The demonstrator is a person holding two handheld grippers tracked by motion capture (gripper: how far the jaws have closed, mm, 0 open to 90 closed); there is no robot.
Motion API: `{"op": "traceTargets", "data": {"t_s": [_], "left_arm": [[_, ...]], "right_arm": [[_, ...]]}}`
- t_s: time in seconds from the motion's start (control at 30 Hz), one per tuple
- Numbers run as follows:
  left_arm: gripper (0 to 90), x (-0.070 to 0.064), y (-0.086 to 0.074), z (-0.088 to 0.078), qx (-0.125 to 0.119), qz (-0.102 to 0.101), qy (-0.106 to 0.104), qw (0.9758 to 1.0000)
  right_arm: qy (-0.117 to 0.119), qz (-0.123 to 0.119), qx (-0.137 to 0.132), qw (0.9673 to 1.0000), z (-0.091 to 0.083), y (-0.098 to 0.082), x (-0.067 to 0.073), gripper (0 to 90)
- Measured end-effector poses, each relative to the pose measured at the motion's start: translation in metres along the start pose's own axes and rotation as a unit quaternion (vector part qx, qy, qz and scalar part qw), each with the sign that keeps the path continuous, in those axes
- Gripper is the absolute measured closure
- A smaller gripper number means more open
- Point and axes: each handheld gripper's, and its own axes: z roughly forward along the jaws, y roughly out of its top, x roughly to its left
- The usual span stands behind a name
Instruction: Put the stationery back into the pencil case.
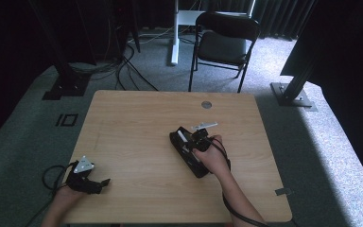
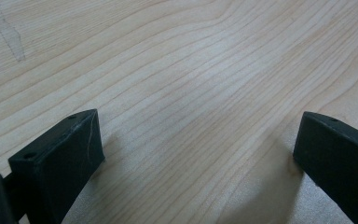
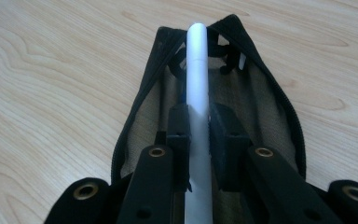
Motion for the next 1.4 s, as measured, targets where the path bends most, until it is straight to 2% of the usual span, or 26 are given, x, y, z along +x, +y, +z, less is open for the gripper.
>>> {"op": "traceTargets", "data": {"t_s": [0.2,0.3,0.53,0.67,0.73,0.77,0.83,1.0,1.37,1.4], "left_arm": [[1.6,0.000,0.000,0.000,0.000,0.000,0.000,1.0000],[1.6,0.000,0.000,0.000,0.000,0.000,0.000,1.0000],[1.6,0.000,0.000,0.000,0.000,0.000,0.000,1.0000],[1.6,0.000,0.000,0.000,0.000,0.000,0.000,1.0000],[1.6,0.000,0.000,0.000,0.000,0.000,0.000,1.0000],[1.6,0.000,0.000,0.000,0.000,0.000,0.000,1.0000],[1.6,0.000,0.000,0.000,0.000,0.000,0.000,1.0000],[1.6,0.000,0.000,0.000,0.000,0.000,0.000,1.0000],[1.6,0.000,0.000,0.000,0.000,0.000,0.000,1.0000],[1.6,0.000,0.000,0.000,0.000,0.000,0.000,1.0000]], "right_arm": [[0.007,0.009,0.026,0.9996,0.007,-0.002,0.004,78.4],[0.006,0.002,0.032,0.9995,0.010,-0.002,0.006,78.1],[0.012,0.009,0.023,0.9996,0.008,0.000,0.003,72.4],[0.017,0.007,0.005,0.9998,-0.001,0.002,0.000,70.7],[0.020,0.000,-0.016,0.9997,-0.008,0.004,-0.002,66.1],[0.022,-0.010,-0.041,0.9989,-0.014,0.006,-0.004,59.0],[0.021,-0.010,-0.048,0.9986,-0.017,0.007,-0.005,58.3],[0.014,-0.006,-0.077,0.9969,-0.025,0.010,-0.017,49.1],[-0.018,0.007,-0.095,0.9953,-0.030,0.004,-0.043,43.7],[-0.032,0.010,-0.098,0.9946,-0.031,-0.001,-0.053,42.6]]}}
